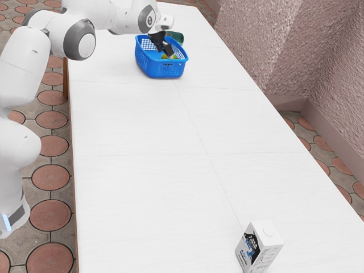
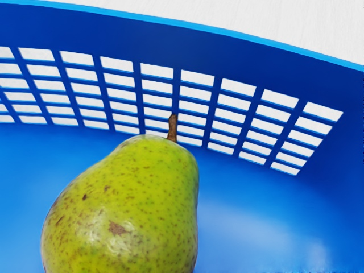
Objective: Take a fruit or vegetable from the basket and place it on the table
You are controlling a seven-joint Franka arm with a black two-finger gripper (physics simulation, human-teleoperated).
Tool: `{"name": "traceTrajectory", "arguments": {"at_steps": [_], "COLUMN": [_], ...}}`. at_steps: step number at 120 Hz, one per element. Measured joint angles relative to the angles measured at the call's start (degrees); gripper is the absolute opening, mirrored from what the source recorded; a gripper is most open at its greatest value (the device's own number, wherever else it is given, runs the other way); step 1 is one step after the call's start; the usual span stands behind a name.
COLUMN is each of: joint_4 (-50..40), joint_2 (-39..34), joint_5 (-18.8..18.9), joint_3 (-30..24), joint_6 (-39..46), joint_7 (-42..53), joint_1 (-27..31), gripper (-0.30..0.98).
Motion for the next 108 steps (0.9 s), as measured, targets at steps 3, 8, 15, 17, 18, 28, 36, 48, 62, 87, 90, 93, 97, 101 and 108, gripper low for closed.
{"name": "traceTrajectory", "arguments": {"at_steps": [3, 8, 15, 17, 18, 28, 36, 48, 62, 87, 90, 93, 97, 101, 108], "joint_4": [-0.01, -0.02, -0.06, -0.08, -0.08, -0.19, -0.26, -0.28, -0.29, -0.04, 0.0, 0.02, 0.08, 0.15, 0.29], "joint_2": [0.03, 0.06, 0.08, 0.08, 0.08, 0.08, 0.13, 0.16, 0.18, 0.42, 0.47, 0.56, 0.75, 0.87, 1.2], "joint_5": [-0.1, -0.24, -0.4, -0.44, -0.45, -0.54, -0.62, -1.19, -1.61, -2.67, -2.76, -2.92, -3.11, -3.27, -3.47], "joint_3": [0.01, 0.01, 0.03, 0.04, 0.05, 0.08, 0.19, 0.57, 0.89, 0.97, 0.97, 0.97, 0.97, 0.94, 0.76], "joint_6": [0.0, 0.0, 0.0, 0.0, 0.0, 0.0, 0.0, 0.0, 0.0, 0.67, 0.83, 0.98, 1.2, 1.43, 1.9], "joint_7": [0.2, 0.53, 0.94, 1.05, 1.11, 1.61, 1.96, 2.44, 2.9, 3.54, 3.6, 3.66, 3.74, 3.81, 3.92], "joint_1": [0.01, 0.0, -0.02, -0.02, -0.02, -0.06, -0.03, 0.03, 0.03, -0.11, -0.11, -0.11, -0.11, -0.11, -0.14], "gripper": [0.68, 0.68, 0.68, 0.68, 0.68, 0.68, 0.68, 0.68, 0.68, 0.68, 0.68, 0.68, 0.68, 0.68, 0.68]}}
